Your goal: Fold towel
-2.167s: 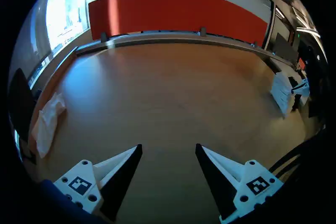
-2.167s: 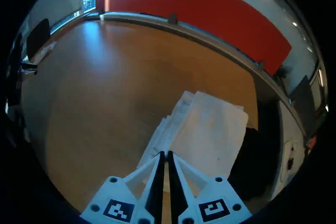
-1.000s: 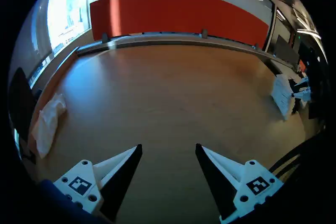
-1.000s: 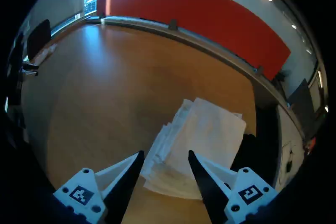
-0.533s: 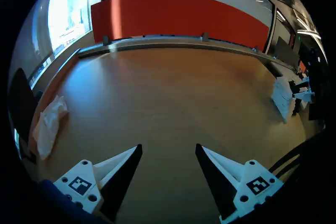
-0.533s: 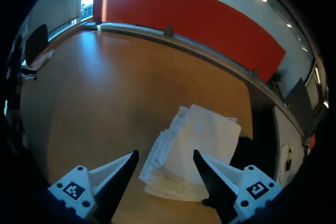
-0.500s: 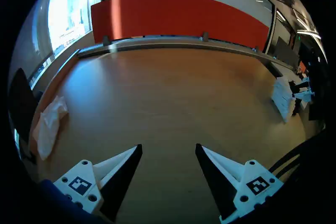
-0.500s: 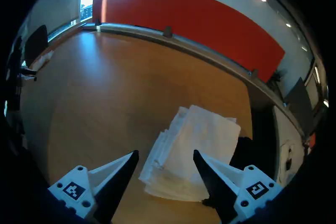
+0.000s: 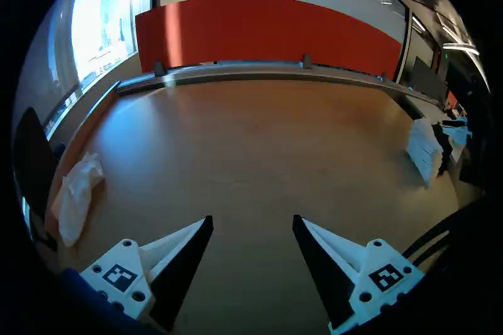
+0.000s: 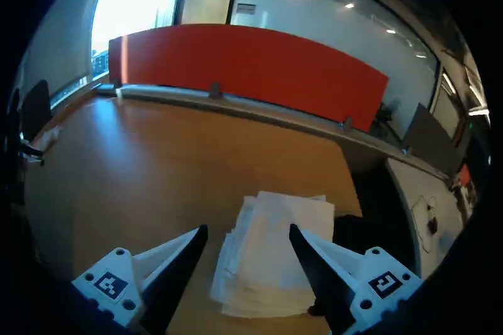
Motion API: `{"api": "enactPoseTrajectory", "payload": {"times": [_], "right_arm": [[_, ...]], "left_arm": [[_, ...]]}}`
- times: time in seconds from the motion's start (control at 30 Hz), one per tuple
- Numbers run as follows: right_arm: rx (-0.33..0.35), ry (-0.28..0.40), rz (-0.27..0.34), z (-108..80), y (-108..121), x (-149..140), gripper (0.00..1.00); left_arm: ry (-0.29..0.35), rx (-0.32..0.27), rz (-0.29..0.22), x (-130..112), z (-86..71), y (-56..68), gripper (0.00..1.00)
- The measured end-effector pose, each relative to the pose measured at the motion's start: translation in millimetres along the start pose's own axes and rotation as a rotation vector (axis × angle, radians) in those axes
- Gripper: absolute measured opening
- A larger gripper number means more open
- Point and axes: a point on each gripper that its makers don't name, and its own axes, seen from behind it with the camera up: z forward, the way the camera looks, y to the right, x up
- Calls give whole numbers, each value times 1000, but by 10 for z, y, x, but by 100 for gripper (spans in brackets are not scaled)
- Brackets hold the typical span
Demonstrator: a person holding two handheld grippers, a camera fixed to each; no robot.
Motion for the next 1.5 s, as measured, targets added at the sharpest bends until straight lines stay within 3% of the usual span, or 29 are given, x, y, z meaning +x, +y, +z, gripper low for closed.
{"api": "enactPoseTrajectory", "payload": {"times": [0.17, 0.57, 0.87, 1.17, 1.5], "right_arm": [[-24, 86, 48, -49, -2, 169, 100], [-153, 342, 133, -194, 134, 620, 100], [-180, 379, 162, -237, 161, 740, 100], [-193, 402, 156, -307, 87, 897, 100], [-180, 449, 107, -400, -214, 1142, 100]], "left_arm": [[14, 4, -3, 63, -7, -31, 94], [81, 22, 4, 284, -5, -103, 94], [178, 52, 9, 584, -63, -174, 94], [295, 62, -31, 984, -160, -287, 94], [466, 59, -72, 1493, -385, -432, 94]]}}
